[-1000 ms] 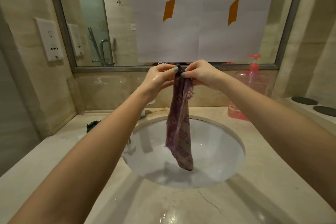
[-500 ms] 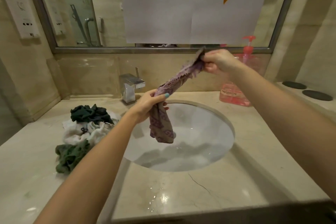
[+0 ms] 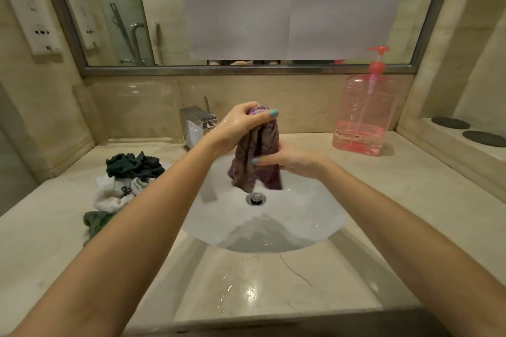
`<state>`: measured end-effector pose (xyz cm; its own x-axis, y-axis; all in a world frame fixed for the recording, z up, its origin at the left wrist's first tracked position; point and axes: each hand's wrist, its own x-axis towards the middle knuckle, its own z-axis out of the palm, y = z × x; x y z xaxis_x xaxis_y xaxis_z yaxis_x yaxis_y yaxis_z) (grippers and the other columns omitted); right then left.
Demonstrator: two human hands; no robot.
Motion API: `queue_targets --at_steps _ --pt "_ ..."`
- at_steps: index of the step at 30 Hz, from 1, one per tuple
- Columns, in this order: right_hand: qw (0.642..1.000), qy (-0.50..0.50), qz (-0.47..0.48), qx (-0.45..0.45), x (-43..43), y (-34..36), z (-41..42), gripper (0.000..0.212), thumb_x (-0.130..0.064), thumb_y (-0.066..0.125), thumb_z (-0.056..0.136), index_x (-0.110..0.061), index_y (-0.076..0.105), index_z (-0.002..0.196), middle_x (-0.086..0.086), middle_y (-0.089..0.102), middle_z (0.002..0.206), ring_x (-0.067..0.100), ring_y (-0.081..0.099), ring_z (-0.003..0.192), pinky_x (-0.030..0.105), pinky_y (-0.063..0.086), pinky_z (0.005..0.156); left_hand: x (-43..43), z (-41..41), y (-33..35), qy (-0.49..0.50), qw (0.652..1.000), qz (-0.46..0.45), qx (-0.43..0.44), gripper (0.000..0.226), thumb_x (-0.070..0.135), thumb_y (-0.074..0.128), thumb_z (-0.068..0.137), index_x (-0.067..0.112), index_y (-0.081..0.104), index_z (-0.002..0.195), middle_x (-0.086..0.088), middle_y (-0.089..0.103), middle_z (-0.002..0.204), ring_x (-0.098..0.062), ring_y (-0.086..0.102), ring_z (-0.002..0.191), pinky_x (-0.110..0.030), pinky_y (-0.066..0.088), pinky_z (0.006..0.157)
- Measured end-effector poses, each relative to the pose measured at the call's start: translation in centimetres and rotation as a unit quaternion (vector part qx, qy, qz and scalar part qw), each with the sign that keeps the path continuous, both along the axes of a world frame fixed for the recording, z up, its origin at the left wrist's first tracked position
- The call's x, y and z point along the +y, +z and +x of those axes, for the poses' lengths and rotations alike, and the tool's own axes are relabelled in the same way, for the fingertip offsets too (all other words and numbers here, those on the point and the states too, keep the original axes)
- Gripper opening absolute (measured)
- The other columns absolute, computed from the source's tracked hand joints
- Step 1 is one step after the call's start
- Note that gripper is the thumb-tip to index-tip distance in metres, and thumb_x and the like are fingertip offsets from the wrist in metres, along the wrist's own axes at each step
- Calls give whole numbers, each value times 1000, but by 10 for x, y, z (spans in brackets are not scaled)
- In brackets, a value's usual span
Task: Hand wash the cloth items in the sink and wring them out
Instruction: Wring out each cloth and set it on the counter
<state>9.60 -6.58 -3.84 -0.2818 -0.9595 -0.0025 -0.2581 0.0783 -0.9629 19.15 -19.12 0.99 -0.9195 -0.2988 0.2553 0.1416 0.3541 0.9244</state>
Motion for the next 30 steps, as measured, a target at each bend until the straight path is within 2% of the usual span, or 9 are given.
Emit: queue_targets --at_steps 3,6,11,14,16,19,22,26,30 --pt "991 -75 -80 -78 -14 -3 11 23 1 67 84 -8 63 105 14 72 96 31 68 93 45 56 88 -1 -2 2 35 995 85 40 21 31 68 90 14 58 82 -3 60 80 -14 60 76 -21 49 64" --pt "989 -93 -58 -99 -17 -4 10 15 1 65 84 -7 62 97 14 70 84 28 68 77 39 56 74 -23 8 -5 92 992 83 33 23 30 61 95 15 58 77 0 56 72 -8 54 64 -17 46 55" --pt "994 -74 31 68 -15 9 -5 25 -19 73 85 -16 56 104 4 66 98 16 65 85 30 54 79 -68 38 -43 128 989 66 -25 31 28 56 98 -1 64 94 -12 59 86 -14 58 76 -19 53 70" --pt "976 -75 58 198 -15 21 -5 24 -34 64 92 -13 60 104 1 64 88 7 62 68 17 50 57 -74 46 -60 123 990 13 -71 28 21 57 97 -6 61 100 -16 58 99 -16 59 84 -14 55 70" --pt "951 -88 83 286 -18 29 -4 39 -46 49 98 -10 64 101 6 67 88 8 60 63 17 47 55 -71 48 -62 98 988 -23 -115 24 23 64 93 3 58 105 -9 57 115 -12 59 93 -16 53 78" --pt "935 -68 116 328 -25 42 3 46 -44 36 103 -14 70 97 2 72 86 9 63 66 17 46 57 -53 44 -59 24 980 -119 -160 67 30 75 84 14 42 140 7 46 137 -5 49 120 -22 41 99" --pt "923 -49 100 368 -37 49 11 27 -34 47 101 -18 62 85 -10 64 69 6 59 64 10 39 46 -20 31 -66 -32 991 -76 -104 75 7 75 83 14 30 142 4 52 124 1 55 106 -11 49 83" --pt "948 -193 -10 252 -40 37 1 26 -35 65 91 -12 61 101 -6 60 83 6 58 73 18 47 59 -11 24 -82 45 996 71 -8 55 12 73 84 16 41 129 -4 61 115 -11 65 96 -18 53 74" --pt "954 -276 -104 -52 -35 -1 7 30 -34 59 96 -9 60 78 0 56 53 7 50 38 16 35 36 2 15 -80 138 969 178 100 30 18 63 94 7 50 118 -3 62 99 -6 64 77 -20 54 65"
